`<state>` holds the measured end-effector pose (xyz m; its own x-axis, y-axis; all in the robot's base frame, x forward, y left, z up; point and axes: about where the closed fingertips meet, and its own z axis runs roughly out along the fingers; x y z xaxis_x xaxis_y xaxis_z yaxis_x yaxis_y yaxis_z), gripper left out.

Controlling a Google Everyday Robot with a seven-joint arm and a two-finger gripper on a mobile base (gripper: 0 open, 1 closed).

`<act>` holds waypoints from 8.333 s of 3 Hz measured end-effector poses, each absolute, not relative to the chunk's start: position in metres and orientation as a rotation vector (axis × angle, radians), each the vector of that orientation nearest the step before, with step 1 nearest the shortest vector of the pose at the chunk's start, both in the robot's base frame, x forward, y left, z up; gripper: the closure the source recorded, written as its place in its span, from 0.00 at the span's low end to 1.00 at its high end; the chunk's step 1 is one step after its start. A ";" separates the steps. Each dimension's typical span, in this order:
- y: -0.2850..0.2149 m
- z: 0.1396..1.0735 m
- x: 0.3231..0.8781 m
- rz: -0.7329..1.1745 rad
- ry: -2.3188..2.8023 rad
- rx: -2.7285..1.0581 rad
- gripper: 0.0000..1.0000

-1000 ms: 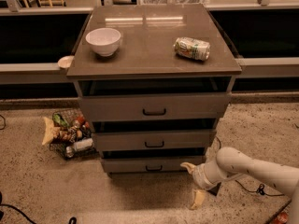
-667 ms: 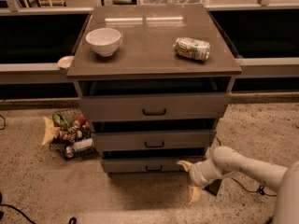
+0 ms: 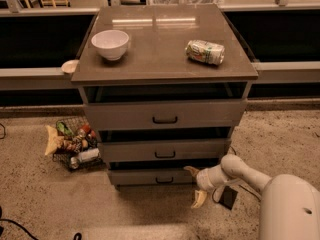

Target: Open bottom drawer

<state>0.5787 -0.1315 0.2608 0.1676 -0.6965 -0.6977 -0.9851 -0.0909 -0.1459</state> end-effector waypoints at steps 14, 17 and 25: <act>-0.092 0.204 0.600 0.729 1.448 -1.939 0.00; -0.085 0.177 0.570 0.742 1.555 -2.111 0.00; -0.089 0.169 0.470 0.881 1.660 -2.210 0.13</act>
Offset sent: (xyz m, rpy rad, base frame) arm 0.0121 0.0073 -0.0075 0.0043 -0.0466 0.0033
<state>0.4697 -0.0892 0.1690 0.1728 -0.7870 -0.5923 -0.9316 -0.3259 0.1611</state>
